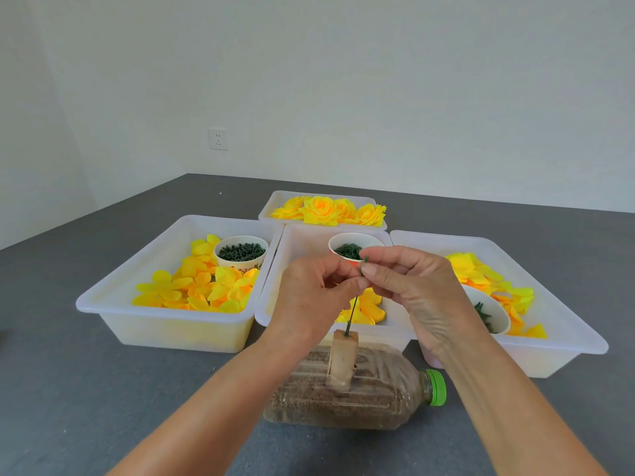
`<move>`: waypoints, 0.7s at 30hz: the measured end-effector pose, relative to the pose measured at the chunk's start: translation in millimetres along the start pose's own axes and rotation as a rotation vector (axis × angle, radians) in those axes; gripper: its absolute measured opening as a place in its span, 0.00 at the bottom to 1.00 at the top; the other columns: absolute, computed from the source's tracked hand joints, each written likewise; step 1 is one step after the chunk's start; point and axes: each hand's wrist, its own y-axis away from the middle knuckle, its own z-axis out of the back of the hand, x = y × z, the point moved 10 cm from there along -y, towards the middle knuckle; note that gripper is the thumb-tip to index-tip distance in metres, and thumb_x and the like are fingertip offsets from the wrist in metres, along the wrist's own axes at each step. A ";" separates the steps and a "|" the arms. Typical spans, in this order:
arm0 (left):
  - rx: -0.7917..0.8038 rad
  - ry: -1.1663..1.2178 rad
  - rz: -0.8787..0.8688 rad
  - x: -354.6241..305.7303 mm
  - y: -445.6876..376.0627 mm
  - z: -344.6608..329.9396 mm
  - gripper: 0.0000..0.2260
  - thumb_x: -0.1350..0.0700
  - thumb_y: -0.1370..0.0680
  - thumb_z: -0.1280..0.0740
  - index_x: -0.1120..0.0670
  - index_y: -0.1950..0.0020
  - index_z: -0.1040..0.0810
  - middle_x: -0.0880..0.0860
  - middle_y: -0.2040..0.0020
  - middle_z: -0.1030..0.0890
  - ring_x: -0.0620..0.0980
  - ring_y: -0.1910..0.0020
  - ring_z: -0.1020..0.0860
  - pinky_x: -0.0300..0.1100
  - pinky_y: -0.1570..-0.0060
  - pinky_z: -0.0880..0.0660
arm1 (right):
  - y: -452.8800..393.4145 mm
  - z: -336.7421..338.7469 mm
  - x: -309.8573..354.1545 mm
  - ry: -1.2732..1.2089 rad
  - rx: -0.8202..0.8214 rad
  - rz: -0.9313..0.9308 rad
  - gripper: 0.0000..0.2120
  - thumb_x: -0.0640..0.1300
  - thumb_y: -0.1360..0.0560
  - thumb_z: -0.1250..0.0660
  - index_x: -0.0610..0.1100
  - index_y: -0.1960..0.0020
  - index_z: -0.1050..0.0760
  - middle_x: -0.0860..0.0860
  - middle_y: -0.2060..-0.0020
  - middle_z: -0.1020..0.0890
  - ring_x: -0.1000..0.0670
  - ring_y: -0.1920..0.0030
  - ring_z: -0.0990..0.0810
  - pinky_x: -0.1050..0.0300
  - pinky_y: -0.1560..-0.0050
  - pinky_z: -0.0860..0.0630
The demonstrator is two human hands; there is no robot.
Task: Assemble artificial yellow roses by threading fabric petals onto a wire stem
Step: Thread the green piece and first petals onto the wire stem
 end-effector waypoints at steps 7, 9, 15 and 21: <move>-0.006 0.026 0.017 3.9 3.4 2.5 0.11 0.64 0.29 0.28 0.49 0.67 0.21 0.44 0.76 0.23 0.39 0.76 0.28 0.30 0.72 0.29 | -1.4 -1.9 8.5 0.056 0.021 0.057 0.08 0.34 0.36 0.26 0.44 0.60 0.18 0.47 0.65 0.15 0.54 0.63 0.17 0.63 0.61 0.21; -0.014 0.035 0.037 7.8 4.5 3.6 0.11 0.65 0.30 0.27 0.50 0.66 0.21 0.45 0.76 0.23 0.40 0.75 0.27 0.31 0.72 0.29 | -1.3 -3.3 7.4 0.074 0.043 0.055 0.08 0.34 0.37 0.26 0.44 0.61 0.18 0.48 0.66 0.15 0.55 0.65 0.18 0.64 0.63 0.22; -0.020 0.102 0.119 21.2 9.0 5.7 0.12 0.69 0.31 0.28 0.52 0.59 0.23 0.47 0.71 0.19 0.42 0.75 0.25 0.32 0.72 0.28 | 3.0 -3.1 -4.4 0.124 0.058 0.049 0.08 0.31 0.37 0.25 0.39 0.59 0.18 0.43 0.64 0.15 0.51 0.63 0.17 0.61 0.60 0.20; -0.051 -0.003 0.114 25.6 12.2 12.1 0.12 0.66 0.28 0.32 0.50 0.64 0.20 0.44 0.72 0.21 0.42 0.72 0.24 0.35 0.69 0.27 | 7.3 -10.1 -11.1 0.190 0.094 0.047 0.11 0.28 0.36 0.27 0.42 0.61 0.19 0.52 0.70 0.17 0.58 0.68 0.20 0.67 0.65 0.24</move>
